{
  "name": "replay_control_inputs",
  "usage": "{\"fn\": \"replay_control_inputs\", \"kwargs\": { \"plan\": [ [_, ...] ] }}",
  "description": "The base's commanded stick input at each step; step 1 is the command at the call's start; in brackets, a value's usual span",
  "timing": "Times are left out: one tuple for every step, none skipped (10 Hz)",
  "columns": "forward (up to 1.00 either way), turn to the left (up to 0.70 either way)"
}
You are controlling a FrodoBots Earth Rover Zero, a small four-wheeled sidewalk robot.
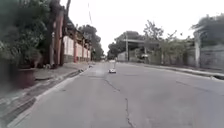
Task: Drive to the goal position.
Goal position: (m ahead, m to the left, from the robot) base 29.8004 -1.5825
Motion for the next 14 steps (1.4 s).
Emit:
{"fn": "replay_control_inputs", "kwargs": {
  "plan": [
    [1.0, 0.0],
    [1.0, 0.0],
    [1.0, 0.0],
    [1.0, 0.0],
    [1.0, 0.0],
    [1.0, 0.0],
    [1.0, 0.0],
    [1.0, -0.07],
    [1.0, -0.26],
    [1.0, -0.29],
    [1.0, -0.1],
    [1.0, 0.0],
    [1.0, 0.0],
    [1.0, 0.0]
  ]
}}
